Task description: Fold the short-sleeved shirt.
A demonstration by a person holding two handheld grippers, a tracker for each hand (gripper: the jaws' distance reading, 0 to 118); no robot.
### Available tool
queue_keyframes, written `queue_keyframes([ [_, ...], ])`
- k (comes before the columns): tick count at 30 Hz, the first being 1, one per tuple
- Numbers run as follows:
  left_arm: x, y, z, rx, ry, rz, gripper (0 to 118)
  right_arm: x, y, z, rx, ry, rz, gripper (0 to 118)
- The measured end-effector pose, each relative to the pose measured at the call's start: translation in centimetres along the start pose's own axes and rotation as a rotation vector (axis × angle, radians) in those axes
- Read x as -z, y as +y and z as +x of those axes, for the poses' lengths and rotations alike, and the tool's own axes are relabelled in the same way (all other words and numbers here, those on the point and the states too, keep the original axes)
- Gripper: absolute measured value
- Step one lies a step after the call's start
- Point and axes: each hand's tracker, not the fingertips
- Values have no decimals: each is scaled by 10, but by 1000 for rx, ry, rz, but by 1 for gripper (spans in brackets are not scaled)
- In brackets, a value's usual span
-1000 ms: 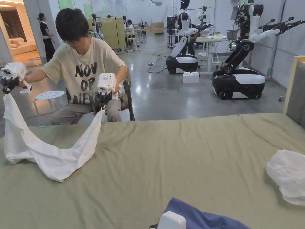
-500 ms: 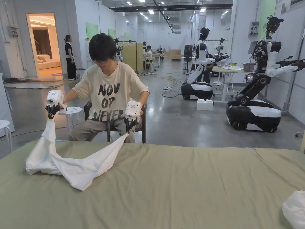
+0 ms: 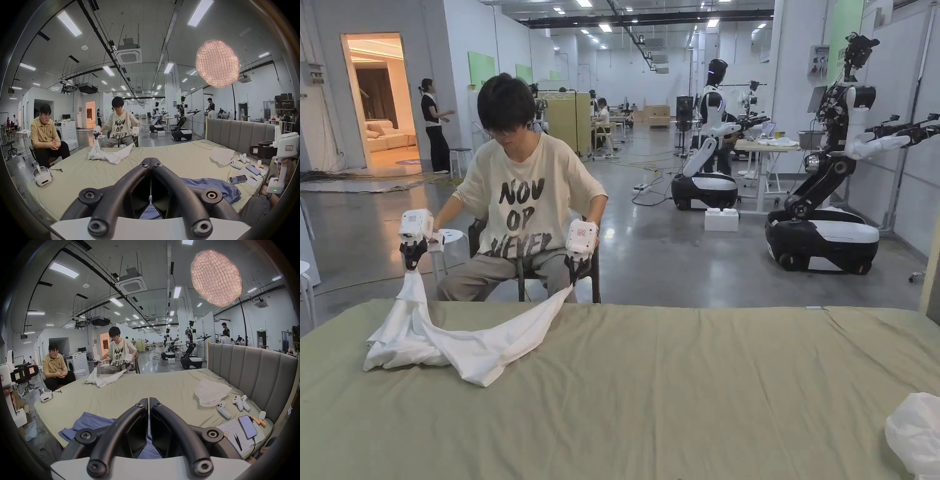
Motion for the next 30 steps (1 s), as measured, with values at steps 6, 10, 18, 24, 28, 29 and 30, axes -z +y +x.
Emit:
queue_keyframes([
  [6, 4, -1, 0, -2, -1, -7, 0, 3, -1, 0, 11, 4, -4, 0],
  [10, 16, -8, -9, -46, -1, -72, 0, 7, -4, -2, -4, 8, -21, 0],
  [18, 120, -72, -60, -209, -14, -425, 63, 8, -18, 0, 10, 15, -68, 0],
  [24, 220, -152, -81, -215, 9, -604, 73, 4, -36, 16, 73, -22, -124, 0],
  [28, 274, -200, -89, -265, 29, -762, 72, 3, -38, 26, 99, -51, -146, 0],
  [29, 281, -208, -91, -272, 46, -787, 72, 3, -39, 28, 88, -70, -153, 0],
  [30, 291, -218, -92, -265, 54, -809, 70, 3, -40, 30, 76, -89, -161, 0],
])
